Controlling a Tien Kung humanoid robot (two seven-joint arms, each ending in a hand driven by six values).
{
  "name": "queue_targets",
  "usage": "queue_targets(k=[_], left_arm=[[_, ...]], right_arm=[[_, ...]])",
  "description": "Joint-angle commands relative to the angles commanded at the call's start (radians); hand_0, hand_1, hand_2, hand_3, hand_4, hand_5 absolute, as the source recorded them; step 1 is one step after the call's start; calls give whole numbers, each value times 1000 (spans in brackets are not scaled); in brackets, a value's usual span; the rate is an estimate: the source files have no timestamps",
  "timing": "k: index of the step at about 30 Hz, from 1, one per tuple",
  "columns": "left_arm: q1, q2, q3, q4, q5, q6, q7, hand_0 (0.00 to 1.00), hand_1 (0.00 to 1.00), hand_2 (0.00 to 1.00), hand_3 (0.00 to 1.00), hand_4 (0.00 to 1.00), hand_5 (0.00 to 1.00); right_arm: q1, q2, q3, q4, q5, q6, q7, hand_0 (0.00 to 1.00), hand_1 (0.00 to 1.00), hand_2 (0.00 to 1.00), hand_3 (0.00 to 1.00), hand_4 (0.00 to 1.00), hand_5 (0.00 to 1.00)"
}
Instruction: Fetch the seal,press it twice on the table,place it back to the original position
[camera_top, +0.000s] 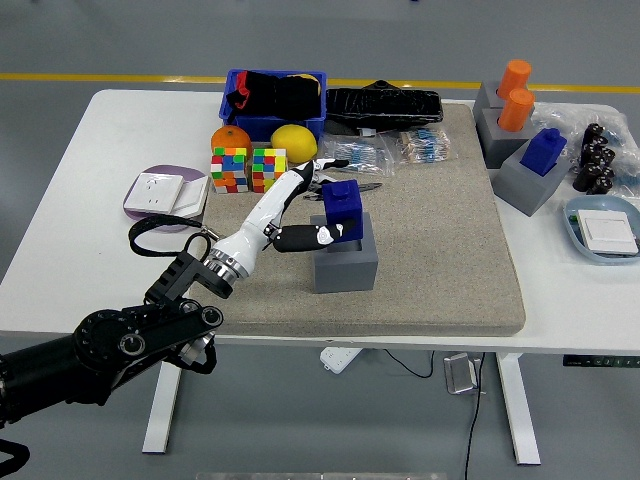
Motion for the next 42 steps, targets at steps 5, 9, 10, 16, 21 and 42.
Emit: queue_targets(k=[5,9,10,16,21,42], left_arm=[[-23,-13,32,29,-10,-3,1,815,476,433,829,612,2],[-33,-20,50,50,-16,-6,0,814,477,433,829,611,2],[-35,-21,53,54,-19,-6,0,814,477,433,829,611,2],[-46,-32,73,86,-34,-10,-2,814,477,436,829,608,2],[-54,-34,97,109,-47,-13,-4,814,477,437,829,606,2],[-56,-45,123,131,-61,-19,-2,815,565,516,831,613,2]], right_arm=[[1,0,-2,0,1,0,0,836,762,754,693,754,359],[2,-1,-2,1,1,0,0,835,762,754,694,755,360],[2,-1,-3,0,1,0,0,835,762,754,694,755,360],[3,0,-3,0,2,0,0,835,762,754,694,755,360],[5,-2,-3,1,1,0,0,835,762,754,694,755,360],[4,-5,-15,0,3,0,1,835,762,754,695,755,360]])
